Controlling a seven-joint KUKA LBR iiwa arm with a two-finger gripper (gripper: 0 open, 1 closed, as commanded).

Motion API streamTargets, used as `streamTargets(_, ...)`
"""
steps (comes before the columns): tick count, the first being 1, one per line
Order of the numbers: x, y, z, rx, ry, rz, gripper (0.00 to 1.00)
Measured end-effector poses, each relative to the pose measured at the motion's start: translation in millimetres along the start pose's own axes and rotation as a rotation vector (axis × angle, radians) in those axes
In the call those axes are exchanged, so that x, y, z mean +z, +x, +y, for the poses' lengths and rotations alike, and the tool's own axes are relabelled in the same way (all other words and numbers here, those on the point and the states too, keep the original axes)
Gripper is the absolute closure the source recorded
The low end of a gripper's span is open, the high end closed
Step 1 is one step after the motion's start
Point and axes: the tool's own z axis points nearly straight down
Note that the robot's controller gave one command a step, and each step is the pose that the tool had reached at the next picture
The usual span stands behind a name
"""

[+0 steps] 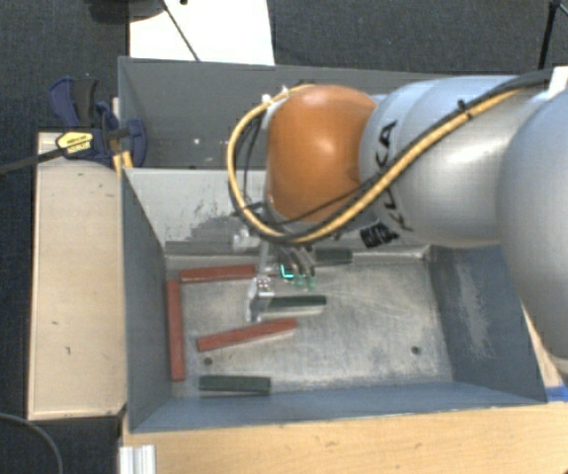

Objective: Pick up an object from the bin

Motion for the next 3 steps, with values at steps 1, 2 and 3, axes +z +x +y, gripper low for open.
streamTargets(1,-5,-2.0,-1,0.004,-0.001,-0.008,0.00)
streamTargets(2,32,14.6,-7,-0.054,-0.002,-0.014,0.00)
streamTargets(3,95,35.6,-18,-0.342,-0.001,-0.015,1.00)
